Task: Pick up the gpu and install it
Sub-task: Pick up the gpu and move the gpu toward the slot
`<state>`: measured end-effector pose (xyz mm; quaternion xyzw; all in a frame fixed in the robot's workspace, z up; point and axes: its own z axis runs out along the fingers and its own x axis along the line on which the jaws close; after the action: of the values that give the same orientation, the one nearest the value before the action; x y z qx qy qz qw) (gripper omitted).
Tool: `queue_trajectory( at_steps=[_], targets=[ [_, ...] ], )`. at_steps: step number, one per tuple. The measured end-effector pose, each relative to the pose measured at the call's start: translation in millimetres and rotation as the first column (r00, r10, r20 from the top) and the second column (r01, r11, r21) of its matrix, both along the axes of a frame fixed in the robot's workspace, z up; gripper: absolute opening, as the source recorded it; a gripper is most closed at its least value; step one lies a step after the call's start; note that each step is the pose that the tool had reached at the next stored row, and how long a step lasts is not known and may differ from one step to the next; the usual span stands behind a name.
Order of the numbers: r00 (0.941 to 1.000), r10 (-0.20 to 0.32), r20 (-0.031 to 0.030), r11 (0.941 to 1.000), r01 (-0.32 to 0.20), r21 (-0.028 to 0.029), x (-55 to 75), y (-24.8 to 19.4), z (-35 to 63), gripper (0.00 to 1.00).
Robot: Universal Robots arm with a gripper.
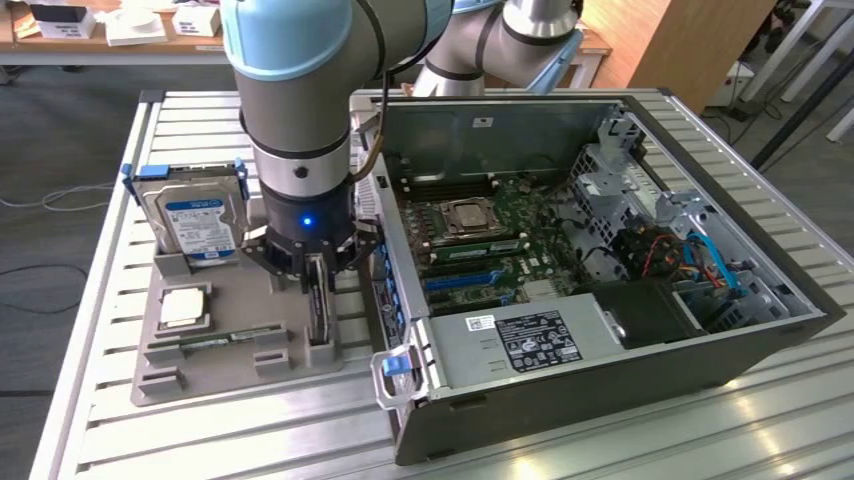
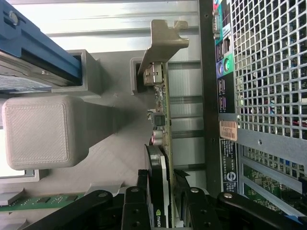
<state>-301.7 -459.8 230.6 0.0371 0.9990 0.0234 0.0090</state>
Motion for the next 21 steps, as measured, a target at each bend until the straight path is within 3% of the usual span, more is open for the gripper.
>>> queue_trajectory(
  at_steps=[9, 13, 21],
  targets=[
    [1.0, 0.0, 0.0, 1.0, 0.0, -0.0001, 0.0, 0.0, 0.0, 0.36],
    [1.0, 0.0, 0.0001, 1.0, 0.0, 0.0, 0.0, 0.0, 0.0, 0.27],
    [1.0, 0.0, 0.0, 1.0, 0.0, 0.0, 0.0, 0.0, 0.0, 0.27]
  ],
)
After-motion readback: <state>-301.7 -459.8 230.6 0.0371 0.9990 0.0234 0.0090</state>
